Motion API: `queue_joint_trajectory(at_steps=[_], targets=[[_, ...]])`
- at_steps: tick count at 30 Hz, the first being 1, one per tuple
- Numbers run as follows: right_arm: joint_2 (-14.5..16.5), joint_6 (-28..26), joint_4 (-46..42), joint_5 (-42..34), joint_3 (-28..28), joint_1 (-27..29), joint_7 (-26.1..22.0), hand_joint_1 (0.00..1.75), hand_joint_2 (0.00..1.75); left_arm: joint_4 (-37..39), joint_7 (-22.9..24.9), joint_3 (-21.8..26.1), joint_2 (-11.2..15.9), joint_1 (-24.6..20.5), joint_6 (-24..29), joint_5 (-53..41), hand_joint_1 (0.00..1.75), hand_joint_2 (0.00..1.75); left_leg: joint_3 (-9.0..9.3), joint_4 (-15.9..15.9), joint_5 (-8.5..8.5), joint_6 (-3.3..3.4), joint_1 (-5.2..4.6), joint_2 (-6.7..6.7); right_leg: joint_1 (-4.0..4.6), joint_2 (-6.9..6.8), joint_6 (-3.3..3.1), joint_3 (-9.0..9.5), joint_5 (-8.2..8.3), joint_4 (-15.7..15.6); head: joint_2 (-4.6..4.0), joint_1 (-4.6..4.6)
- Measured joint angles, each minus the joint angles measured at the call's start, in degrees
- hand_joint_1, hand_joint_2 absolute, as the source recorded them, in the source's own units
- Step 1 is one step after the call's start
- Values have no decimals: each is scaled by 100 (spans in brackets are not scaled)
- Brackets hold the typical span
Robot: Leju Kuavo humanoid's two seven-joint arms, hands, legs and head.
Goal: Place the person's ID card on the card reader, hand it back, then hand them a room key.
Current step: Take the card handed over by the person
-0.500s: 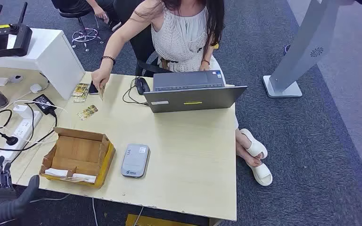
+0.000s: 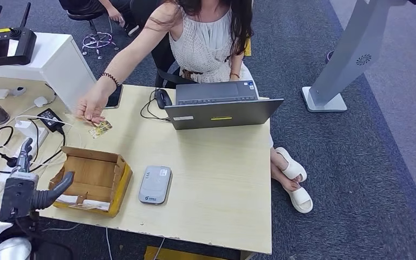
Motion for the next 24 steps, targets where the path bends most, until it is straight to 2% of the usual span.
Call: queue_joint_trajectory(at_steps=[24], targets=[[154, -27, 169, 825, 1, -223, 578, 0, 175, 1312, 1860, -1591, 1091, -1709, 1342, -3864, 0, 175, 0, 1, 5, -4, 0, 1, 0, 4, -1, -2, 3, 5, 0, 1]])
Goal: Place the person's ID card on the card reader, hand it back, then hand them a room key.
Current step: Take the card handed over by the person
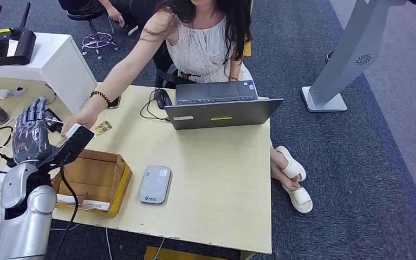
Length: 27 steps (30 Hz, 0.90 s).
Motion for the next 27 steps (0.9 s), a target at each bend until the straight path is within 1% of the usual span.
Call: queue_joint_trajectory(at_steps=[8, 13, 16, 21, 25, 27], targets=[[60, -12, 66, 304, 25, -53, 191, 0, 175, 396, 628, -472, 380, -515, 458, -1309, 0, 175, 0, 0, 1, 1, 1, 0, 1, 1, 0, 0, 1, 3, 0, 1], [99, -20, 107, 501, 79, -88, 307, 0, 175, 583, 1029, -742, 600, -761, 735, -2096, 0, 175, 0, 0, 2, 0, 1, 0, 1, 1, 0, -1, 2, 4, 0, 1], [116, -20, 119, 572, 94, -104, 344, 0, 175, 650, 1176, -847, 686, -851, 832, -2267, 0, 175, 0, 0, 2, 0, 1, 0, 1, 1, -1, 0, 2, 4, 0, 1], [124, -20, 140, 588, 96, -115, 349, 0, 175, 733, 1221, -926, 759, -904, 843, -2273, 0, 175, 0, 0, 3, -2, 1, 0, 1, 2, -1, -1, 2, 4, 0, 1], [124, -20, 151, 588, 96, -119, 346, 0, 175, 762, 1226, -957, 765, -917, 843, -2274, 175, 175, 0, 0, 3, -2, 1, 0, 1, 1, -1, -1, 2, 4, 0, 1], [125, -21, 155, 588, 96, -119, 344, 0, 175, 766, 1226, -981, 775, -918, 843, -2275, 175, 175, 0, 0, 3, -2, 1, 0, 1, 2, -1, -1, 2, 4, 0, 1]])
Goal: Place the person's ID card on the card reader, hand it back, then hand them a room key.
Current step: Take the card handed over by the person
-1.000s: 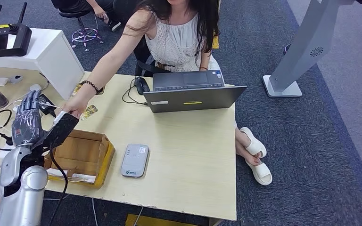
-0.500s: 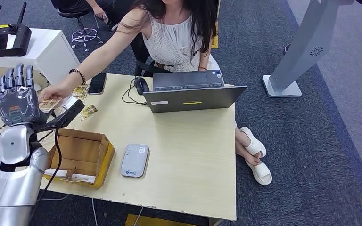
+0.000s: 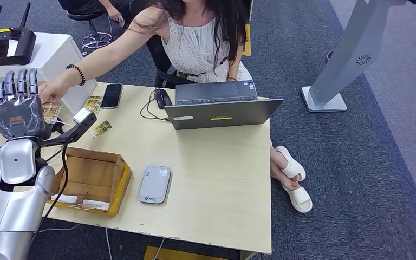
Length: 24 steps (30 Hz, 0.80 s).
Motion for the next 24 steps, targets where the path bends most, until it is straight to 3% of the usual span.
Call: queue_joint_trajectory(at_steps=[19, 24], targets=[[10, -8, 21, 4, 0, -1, -36, 0, 175, 36, -154, -22, 11, 1, -7, 0, 175, 175, 0, 0, 0, 0, 0, 0, 0, 0, 0, 0, 0, 2, 0, 0], [31, -36, 24, 3, 0, 1, -49, 0, 175, -44, -345, -23, -125, 92, 138, 0, 175, 175, 0, 0, 1, 0, -1, -1, -1, -1, 0, 0, 0, 1, 0, -1]])
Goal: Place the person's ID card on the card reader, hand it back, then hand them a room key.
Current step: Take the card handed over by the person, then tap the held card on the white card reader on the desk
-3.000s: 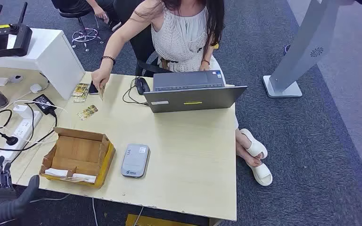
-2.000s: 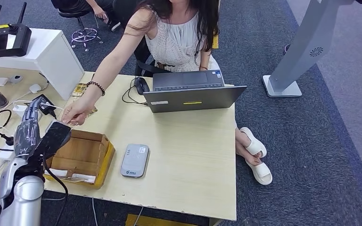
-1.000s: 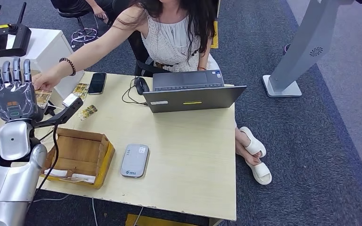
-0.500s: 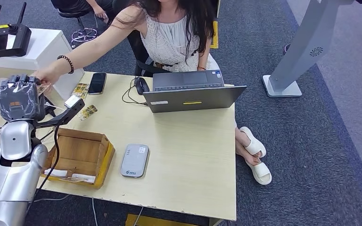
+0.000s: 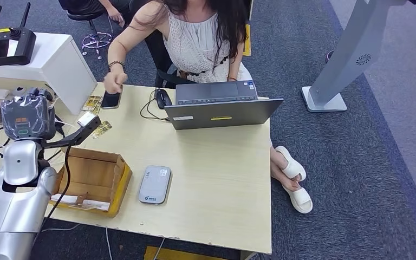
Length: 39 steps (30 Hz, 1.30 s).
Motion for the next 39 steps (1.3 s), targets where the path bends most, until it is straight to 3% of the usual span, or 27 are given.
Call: queue_joint_trajectory(at_steps=[5, 15, 24, 29, 32, 39], targets=[[22, -62, 6, -33, -2, -5, 64, 0, 175, -440, -328, -199, -495, 381, 228, 0, 175, 175, -1, 3, -1, 1, -4, -2, -4, -2, 1, 1, 1, -4, 0, 1], [128, -162, 10, -43, -5, -15, 129, 0, 175, -864, -251, -1591, -1460, 1113, 255, -2, 175, 175, -2, 4, -3, 3, -5, -2, -4, -2, 7, 0, 5, -5, 0, -8], [140, -178, 11, -56, -10, -14, 150, 0, 175, -798, -187, -1786, -1633, 1214, 109, -2, 175, 175, -2, 4, -2, 3, -4, 0, -3, -2, 7, -1, 5, -5, 0, -8], [143, -221, 15, -23, -63, -8, 222, 0, 175, -489, 471, -1839, -1770, 1318, -679, -2, 175, 175, -2, 3, -1, 2, -4, -1, -3, -1, 7, -1, 5, -3, 0, -8], [143, -215, 15, 9, -77, -8, 260, 0, 175, -396, 684, -1838, -1770, 1326, -888, -2, 175, 175, -3, 3, -1, 2, -4, -1, -3, -2, 7, 0, 5, -3, 0, -8], [143, -214, 15, 44, -149, -9, 291, 0, 175, -263, 553, -1788, -1810, 1480, -1107, -1, 175, 175, -3, 3, -1, 2, -4, -1, -3, -2, 7, 0, 5, -3, 0, -8]])
